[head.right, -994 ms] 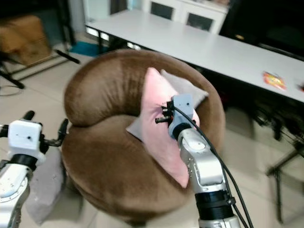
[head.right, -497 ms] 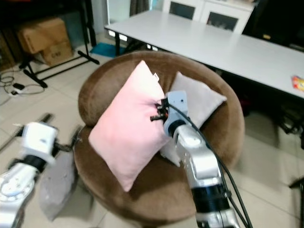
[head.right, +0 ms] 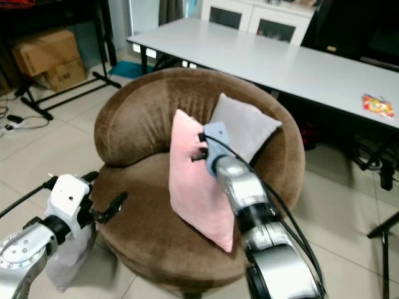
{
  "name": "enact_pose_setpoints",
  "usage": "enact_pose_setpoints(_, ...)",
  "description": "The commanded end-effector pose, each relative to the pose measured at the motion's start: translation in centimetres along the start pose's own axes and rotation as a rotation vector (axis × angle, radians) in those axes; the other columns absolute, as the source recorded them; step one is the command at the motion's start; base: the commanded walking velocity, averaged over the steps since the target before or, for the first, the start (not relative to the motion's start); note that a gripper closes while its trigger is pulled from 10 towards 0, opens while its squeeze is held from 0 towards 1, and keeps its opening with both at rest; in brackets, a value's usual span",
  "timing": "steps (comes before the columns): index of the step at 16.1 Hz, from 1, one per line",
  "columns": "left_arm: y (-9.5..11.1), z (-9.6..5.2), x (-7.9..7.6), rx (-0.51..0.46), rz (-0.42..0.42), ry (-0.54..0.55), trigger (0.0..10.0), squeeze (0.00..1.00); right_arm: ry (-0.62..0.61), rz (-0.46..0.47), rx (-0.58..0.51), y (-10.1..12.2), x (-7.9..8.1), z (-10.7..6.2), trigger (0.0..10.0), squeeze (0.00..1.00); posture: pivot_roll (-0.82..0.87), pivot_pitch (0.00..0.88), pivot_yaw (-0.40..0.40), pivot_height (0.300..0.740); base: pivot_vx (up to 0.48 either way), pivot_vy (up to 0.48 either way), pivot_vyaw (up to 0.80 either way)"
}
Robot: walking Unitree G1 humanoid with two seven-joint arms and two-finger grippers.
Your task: Move the pillow to the sofa from floor
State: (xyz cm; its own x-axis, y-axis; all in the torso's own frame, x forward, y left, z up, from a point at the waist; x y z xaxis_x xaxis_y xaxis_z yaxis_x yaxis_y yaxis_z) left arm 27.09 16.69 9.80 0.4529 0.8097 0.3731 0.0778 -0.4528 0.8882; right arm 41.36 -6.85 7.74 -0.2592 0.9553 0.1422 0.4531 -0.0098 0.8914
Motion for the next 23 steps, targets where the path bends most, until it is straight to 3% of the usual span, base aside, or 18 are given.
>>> enact_pose_setpoints(1,0.6,0.0,-0.1,-0.014,0.008,-0.021,10.0,0.47,0.018,0.008,-0.052,1.3,0.2,0.4,10.0,0.00,0.04,0.000,-0.083,0.740,0.000,0.000,0.00)
enact_pose_setpoints(5,0.6,-0.4,-0.1,-0.005,0.020,-0.036,10.0,0.46,-0.032,-0.024,-0.090,3.3,0.6,1.4,10.0,0.00,0.07,0.000,-0.097,0.740,0.000,0.000,0.00)
enact_pose_setpoints(6,0.6,-0.6,0.0,-0.003,0.022,-0.035,10.0,0.46,-0.022,-0.040,-0.104,3.8,1.1,1.5,10.0,0.85,0.08,0.000,-0.097,0.740,0.000,0.000,0.00)
enact_pose_setpoints(7,0.6,-0.7,0.0,0.000,0.027,-0.032,10.0,0.47,-0.019,-0.066,-0.113,4.4,1.5,1.6,10.0,1.00,0.09,0.000,-0.103,0.740,0.000,0.000,0.00)
enact_pose_setpoints(11,0.7,-1.0,0.3,0.006,0.041,-0.009,10.0,0.46,-0.077,-0.110,-0.234,8.8,1.0,1.1,10.0,1.00,0.10,0.000,-0.109,0.740,0.000,0.000,0.00)
enact_pose_setpoints(15,0.6,-1.0,0.3,0.011,0.044,-0.005,10.0,0.47,-0.071,-0.155,-0.308,11.7,1.3,0.6,10.0,1.00,0.09,0.000,-0.103,0.740,0.000,0.000,0.00)
enact_pose_setpoints(16,0.7,-0.8,0.3,0.011,0.047,-0.004,10.0,0.46,-0.047,-0.163,-0.316,12.1,1.7,0.5,10.0,0.92,0.09,0.000,-0.102,0.740,0.000,0.000,0.00)
enact_pose_setpoints(18,0.7,-0.7,0.6,0.012,0.055,0.013,10.0,0.47,-0.007,-0.113,-0.313,11.9,2.0,0.6,10.0,0.00,0.09,0.000,-0.102,0.740,0.000,0.000,0.00)
enact_pose_setpoints(21,0.1,-0.8,1.5,0.030,0.072,0.083,10.0,0.46,0.036,-0.087,-0.311,10.5,1.3,0.6,10.0,0.00,0.08,0.000,-0.108,0.740,0.000,0.000,0.00)
enact_pose_setpoints(23,-0.1,-1.0,2.6,0.035,0.053,0.186,10.0,0.45,0.028,-0.015,-0.326,9.7,-0.4,0.3,10.0,0.00,0.08,0.000,-0.110,0.740,0.000,0.000,0.00)
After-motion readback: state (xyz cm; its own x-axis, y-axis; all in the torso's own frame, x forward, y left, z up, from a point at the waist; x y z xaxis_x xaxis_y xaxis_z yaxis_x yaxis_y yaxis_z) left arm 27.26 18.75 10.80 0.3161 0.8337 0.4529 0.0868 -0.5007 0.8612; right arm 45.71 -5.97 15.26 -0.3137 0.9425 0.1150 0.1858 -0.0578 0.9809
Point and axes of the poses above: a point about 5 cm out from each wrist's last joint towards the gripper, its own z axis pointing out of the wrist towards the gripper, its own y axis along the axis of the wrist's last joint, x = y × z, the point moved 6 cm from there along z, pointing out of the wrist towards the gripper, and after that the axes turned 9 degrees about z, right-handed, at the moved point
